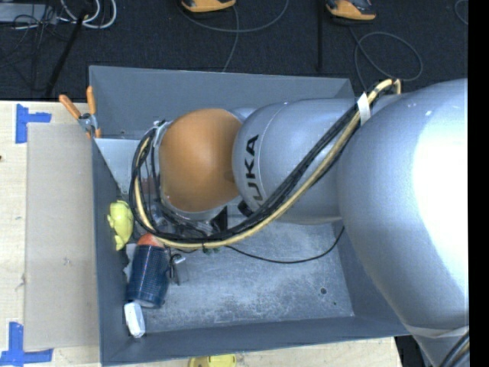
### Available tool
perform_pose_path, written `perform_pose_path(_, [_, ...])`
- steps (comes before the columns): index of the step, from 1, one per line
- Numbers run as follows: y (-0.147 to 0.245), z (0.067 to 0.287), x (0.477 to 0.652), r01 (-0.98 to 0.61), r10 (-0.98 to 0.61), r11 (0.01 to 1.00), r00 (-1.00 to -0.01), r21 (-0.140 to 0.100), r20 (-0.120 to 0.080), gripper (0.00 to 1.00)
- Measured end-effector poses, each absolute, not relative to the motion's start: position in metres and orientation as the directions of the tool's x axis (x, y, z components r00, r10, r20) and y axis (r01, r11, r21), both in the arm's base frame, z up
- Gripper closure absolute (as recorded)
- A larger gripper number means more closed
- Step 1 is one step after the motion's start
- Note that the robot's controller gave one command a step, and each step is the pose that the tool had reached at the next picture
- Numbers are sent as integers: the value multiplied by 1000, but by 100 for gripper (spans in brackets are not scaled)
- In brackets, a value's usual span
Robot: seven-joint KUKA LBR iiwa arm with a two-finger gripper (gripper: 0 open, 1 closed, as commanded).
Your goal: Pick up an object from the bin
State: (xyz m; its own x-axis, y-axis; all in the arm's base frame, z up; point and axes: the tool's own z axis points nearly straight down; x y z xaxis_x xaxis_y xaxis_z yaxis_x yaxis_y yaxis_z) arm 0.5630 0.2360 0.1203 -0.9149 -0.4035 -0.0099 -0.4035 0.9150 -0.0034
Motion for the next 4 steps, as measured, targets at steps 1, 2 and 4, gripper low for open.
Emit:
perform_pose_path(1, [243,91,566,-571,-571,821,-821,-7,-6,0])
perform_pose_path(2, [242,70,545,-748,-748,664,-664,1,0,100])
perform_pose_path(4, [242,73,544,-747,-747,664,-664,3,3,100])
